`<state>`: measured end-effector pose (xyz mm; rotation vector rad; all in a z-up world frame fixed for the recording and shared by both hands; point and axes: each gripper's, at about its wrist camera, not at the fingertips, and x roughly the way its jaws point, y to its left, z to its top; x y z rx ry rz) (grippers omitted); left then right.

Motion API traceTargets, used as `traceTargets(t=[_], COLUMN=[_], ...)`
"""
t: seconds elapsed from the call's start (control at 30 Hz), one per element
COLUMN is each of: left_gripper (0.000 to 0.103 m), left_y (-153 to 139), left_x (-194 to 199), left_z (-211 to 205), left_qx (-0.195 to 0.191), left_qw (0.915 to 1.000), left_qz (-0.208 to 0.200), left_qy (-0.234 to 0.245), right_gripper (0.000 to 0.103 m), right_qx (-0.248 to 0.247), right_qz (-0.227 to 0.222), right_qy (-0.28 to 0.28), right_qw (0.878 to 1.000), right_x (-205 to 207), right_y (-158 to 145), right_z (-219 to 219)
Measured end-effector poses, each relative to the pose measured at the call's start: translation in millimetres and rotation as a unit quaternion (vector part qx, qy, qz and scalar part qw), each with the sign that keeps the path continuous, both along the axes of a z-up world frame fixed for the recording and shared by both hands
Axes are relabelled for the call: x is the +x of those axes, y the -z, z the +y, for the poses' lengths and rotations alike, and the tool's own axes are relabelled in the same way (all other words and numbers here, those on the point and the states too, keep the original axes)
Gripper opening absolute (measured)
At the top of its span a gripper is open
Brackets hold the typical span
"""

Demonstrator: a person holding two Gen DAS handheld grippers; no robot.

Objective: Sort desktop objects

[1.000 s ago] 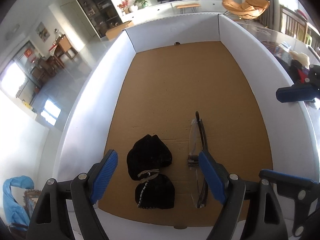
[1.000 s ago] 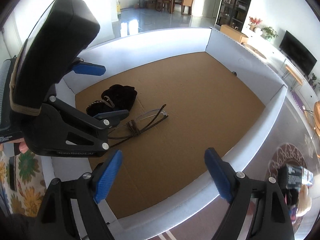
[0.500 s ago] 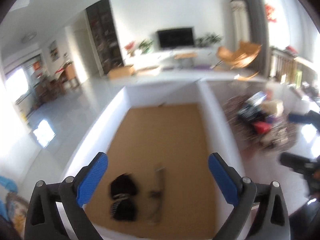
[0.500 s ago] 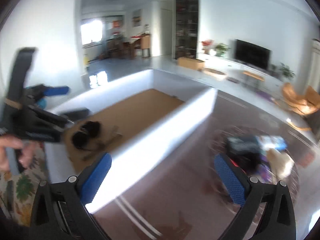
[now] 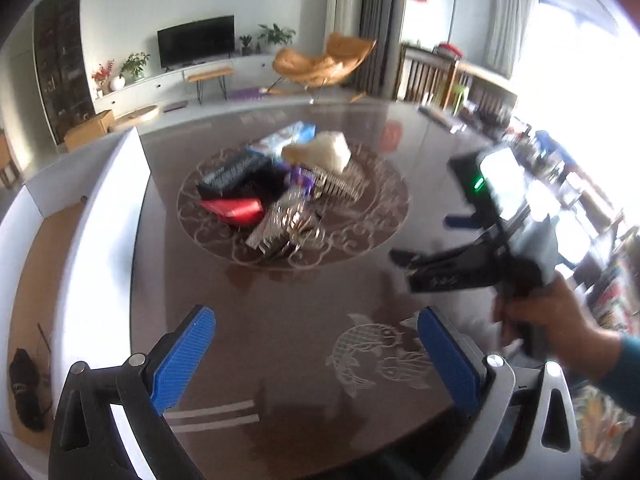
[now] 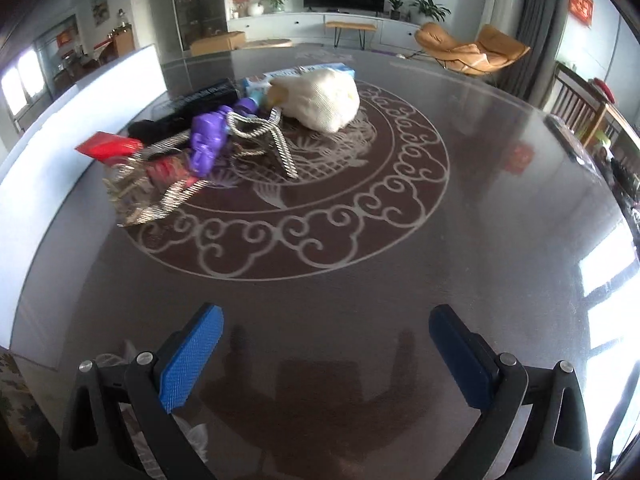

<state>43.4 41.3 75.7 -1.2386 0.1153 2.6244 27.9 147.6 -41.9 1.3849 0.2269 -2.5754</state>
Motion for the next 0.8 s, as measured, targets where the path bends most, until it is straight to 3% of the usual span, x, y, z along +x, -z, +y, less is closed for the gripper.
traceTargets(t=[0.07,0.17,0.43,0.57,0.8], left_gripper=[0.103,0.103,0.103,0.103,0.103], left_y=[25,46,92,100,101], left_x=[-19,-33,-73,-88,-95], left_z=[0,-4,3,-8,-12], left_qx=[-0.020,-0.020,-0.065,-0.024,-0.021], left_qw=[0.9993,0.9980,0.9936,0.9937,0.9936], left_qz=[-0.024,-0.039,-0.032,-0.041,-0.039], left_qy=[-0.018,-0.045,-0.086,-0.101,-0.104], right_gripper=[0.103,0.103,0.103,0.103,0.103], right_qx=[0.002,-0.009,-0.016,-0.017,-0.016], right_qz=[0.000,-0.002,0.009,0.011,0.011], right_qy=[0.001,0.004,0.012,0.015,0.016], right_qw=[1.000,1.000,1.000,1.000,1.000], right_x=[1,-4,-6,-4,-3], right_y=[0,6,4,4,4], right_z=[1,1,-1,-1,1])
